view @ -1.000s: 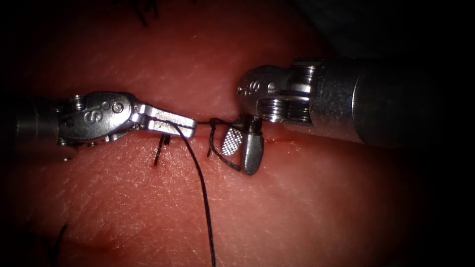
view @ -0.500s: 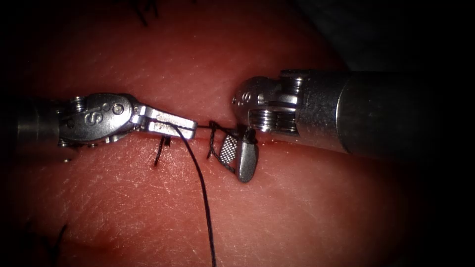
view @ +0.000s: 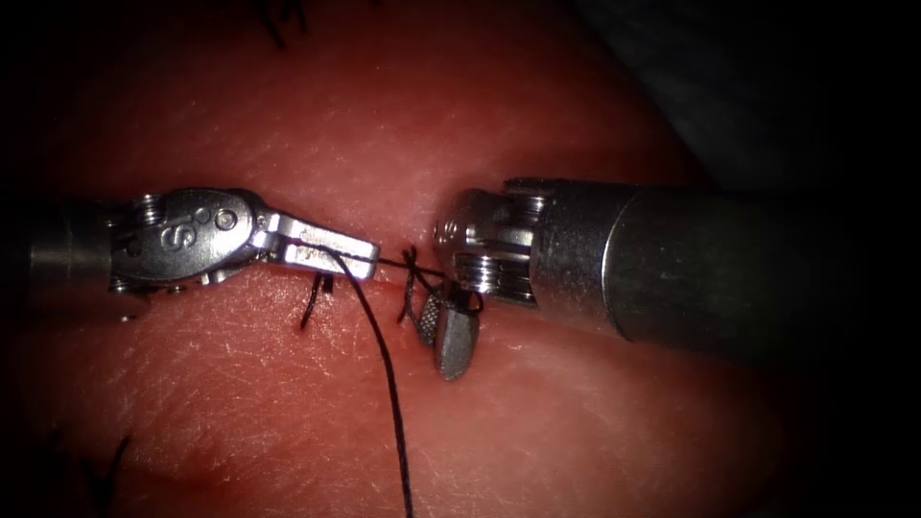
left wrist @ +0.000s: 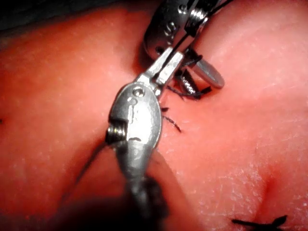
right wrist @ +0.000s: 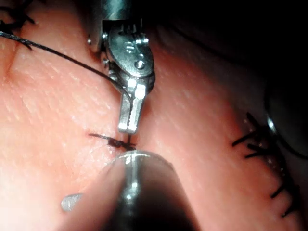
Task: Wound Closure
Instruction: Grab the short tail with the right gripper
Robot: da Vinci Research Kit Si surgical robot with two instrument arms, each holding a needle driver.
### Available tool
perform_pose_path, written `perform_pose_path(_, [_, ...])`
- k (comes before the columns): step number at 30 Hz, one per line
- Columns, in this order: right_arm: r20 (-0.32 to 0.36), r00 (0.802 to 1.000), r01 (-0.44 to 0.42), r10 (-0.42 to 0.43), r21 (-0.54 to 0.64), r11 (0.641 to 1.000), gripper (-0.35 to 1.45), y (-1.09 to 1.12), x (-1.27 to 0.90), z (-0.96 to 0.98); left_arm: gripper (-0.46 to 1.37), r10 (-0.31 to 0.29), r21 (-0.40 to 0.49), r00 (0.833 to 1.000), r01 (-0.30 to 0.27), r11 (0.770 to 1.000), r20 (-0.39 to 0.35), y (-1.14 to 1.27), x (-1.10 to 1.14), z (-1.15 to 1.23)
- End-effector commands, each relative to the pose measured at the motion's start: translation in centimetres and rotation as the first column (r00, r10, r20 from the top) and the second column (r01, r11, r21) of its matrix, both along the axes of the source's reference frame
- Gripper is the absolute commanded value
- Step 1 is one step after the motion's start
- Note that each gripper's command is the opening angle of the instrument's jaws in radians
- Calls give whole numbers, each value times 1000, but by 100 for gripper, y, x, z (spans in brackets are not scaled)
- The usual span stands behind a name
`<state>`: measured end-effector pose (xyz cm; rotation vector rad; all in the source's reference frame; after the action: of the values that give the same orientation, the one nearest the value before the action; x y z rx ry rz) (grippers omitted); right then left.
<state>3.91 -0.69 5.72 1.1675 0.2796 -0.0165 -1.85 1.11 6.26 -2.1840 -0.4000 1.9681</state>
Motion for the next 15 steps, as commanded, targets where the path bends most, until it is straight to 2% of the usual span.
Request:
perform_pose_path(1, [0, 1000, -9, 9, -6, 1000, 15, 0, 1, -1, -35, 10, -1, 1000, -10, 1000, 4, 0, 0, 0])
perform_pose_path(5, [13, 1000, -16, 16, -42, 999, -35, -1, 4, -3, -35, 10, -1, 1000, -10, 1000, 5, 0, 1, 0])
perform_pose_path(9, [33, 999, -8, 10, -68, 998, -35, 7, 4, -5, -35, 10, -1, 1000, -10, 1000, 5, 0, 1, 0])
perform_pose_path(15, [53, 997, -49, 55, -125, 991, -35, 27, 5, -11, -35, 10, -1, 1000, -10, 1000, 5, 0, 1, 0])
